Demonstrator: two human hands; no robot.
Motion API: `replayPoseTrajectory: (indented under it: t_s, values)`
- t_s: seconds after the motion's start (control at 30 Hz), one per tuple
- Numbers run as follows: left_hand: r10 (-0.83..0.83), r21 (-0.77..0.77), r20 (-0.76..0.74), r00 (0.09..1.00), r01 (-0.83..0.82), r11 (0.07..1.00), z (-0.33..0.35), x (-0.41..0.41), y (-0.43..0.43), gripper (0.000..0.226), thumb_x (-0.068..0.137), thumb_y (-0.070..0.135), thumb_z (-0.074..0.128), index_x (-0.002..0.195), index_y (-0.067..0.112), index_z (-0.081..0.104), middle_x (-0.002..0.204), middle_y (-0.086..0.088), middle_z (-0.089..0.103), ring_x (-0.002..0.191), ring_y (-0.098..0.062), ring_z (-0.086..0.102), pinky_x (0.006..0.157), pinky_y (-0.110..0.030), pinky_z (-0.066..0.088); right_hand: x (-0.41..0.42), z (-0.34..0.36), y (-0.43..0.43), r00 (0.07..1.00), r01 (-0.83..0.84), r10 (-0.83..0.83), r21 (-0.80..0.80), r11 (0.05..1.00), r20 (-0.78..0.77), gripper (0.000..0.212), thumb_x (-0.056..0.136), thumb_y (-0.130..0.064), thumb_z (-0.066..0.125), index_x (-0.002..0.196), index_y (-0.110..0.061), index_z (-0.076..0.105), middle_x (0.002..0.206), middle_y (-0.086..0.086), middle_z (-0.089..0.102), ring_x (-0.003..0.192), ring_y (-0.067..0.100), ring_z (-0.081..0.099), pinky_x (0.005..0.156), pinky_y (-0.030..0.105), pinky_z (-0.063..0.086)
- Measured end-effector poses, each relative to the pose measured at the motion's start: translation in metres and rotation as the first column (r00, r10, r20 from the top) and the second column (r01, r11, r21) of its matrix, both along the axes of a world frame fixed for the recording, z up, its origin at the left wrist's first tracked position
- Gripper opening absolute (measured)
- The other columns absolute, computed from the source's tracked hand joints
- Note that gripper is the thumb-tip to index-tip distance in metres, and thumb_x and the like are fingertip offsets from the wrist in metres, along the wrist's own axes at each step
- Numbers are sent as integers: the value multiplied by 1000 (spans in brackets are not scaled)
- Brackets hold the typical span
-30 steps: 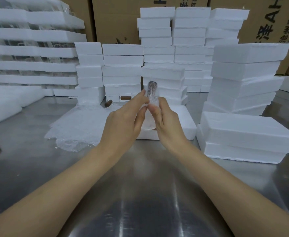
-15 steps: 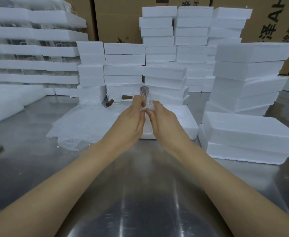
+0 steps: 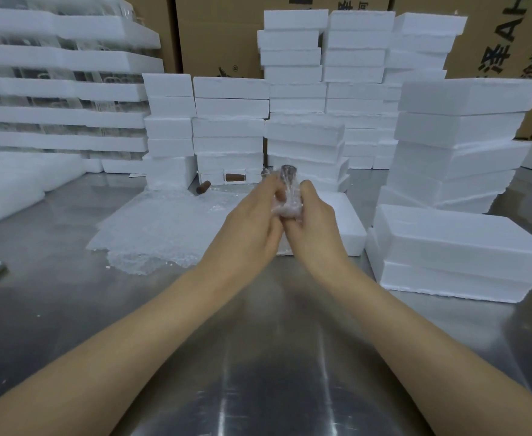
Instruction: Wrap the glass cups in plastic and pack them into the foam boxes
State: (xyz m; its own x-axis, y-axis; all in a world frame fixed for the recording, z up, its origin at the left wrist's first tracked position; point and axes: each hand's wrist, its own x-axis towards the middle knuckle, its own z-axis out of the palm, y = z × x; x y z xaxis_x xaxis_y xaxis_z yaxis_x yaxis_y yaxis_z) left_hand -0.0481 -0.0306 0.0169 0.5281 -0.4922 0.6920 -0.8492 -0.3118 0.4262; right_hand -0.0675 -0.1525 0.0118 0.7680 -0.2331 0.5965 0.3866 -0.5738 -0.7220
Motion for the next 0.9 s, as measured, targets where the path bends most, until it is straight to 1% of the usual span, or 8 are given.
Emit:
replayPoseTrajectory:
  t_s: [0.03, 0.1, 0.27, 0.37, 0.5, 0.67, 0.77, 0.9]
  values:
    - [-11, 14, 53, 999, 10, 1000, 1, 3, 1, 41, 90, 6, 49, 128, 16, 40, 133, -1, 48, 117, -16, 50, 91, -22, 41, 1, 1, -1, 999, 21, -19, 83, 996, -26, 20, 90, -8, 49, 78, -20, 39, 71, -1, 54, 54, 2, 47, 46, 12, 36]
    - [-43, 98, 217, 975, 22, 995, 1, 10, 8, 36, 91, 20, 57, 122, 8, 43, 149, -8, 30, 135, -20, 34, 104, -33, 35, 3, 5, -8, 994, 94, -77, 242, 966, -82, 10, 87, -13, 51, 83, -17, 43, 73, -3, 55, 52, 1, 50, 43, 14, 40]
    - [-35, 297, 320, 947, -65, 953, 2, 21, 18, 41, 85, 53, 56, 97, 14, 55, 148, -2, 33, 131, -16, 32, 93, -33, 44, 1, 10, -15, 981, 87, -11, 394, 915, -192, 17, 81, -21, 61, 93, -14, 51, 83, -5, 56, 53, -3, 57, 52, 20, 48]
    - [-41, 77, 151, 988, 29, 997, 3, 26, 18, 25, 91, 39, 60, 88, 14, 55, 142, 3, 38, 127, -9, 39, 99, -20, 37, 0, 12, -8, 968, -88, 197, 528, 845, -155, 27, 83, -36, 63, 97, -17, 52, 86, -9, 57, 65, 4, 58, 62, 27, 46]
    - [-195, -293, -272, 942, 112, 949, 11, 33, 21, 19, 94, 37, 53, 98, 21, 61, 135, 16, 51, 124, -1, 49, 99, -22, 44, -1, 21, -7, 908, -263, 418, 789, 555, 9, 28, 95, -42, 48, 99, -16, 60, 85, -2, 61, 67, 12, 59, 59, 23, 44]
    - [-393, -483, -554, 734, 101, 870, 9, 29, 13, 33, 103, 30, 36, 108, 6, 58, 96, 13, 67, 95, -5, 64, 77, -16, 51, 0, 17, -6, 870, -226, 482, 790, 570, -99, 32, 94, -41, 54, 113, -16, 60, 96, 1, 62, 76, 14, 60, 65, 23, 49]
    - [-412, -511, -631, 657, 48, 859, 8, 25, 13, 35, 101, 42, 28, 108, 27, 59, 100, 18, 71, 97, 2, 65, 76, -12, 50, -1, 18, -8, 836, -237, 541, 827, 509, -93, 23, 82, -42, 68, 91, -21, 70, 83, -1, 63, 63, 14, 56, 54, 21, 47]
    - [-169, -433, -510, 843, -82, 898, 6, 25, 9, 24, 103, 41, 30, 110, 31, 50, 119, 8, 53, 101, 0, 52, 88, -17, 39, -1, 14, -8, 782, -272, 622, 869, 413, -51, 14, 80, -36, 72, 77, -23, 78, 79, 0, 70, 63, 18, 63, 49, 21, 50]
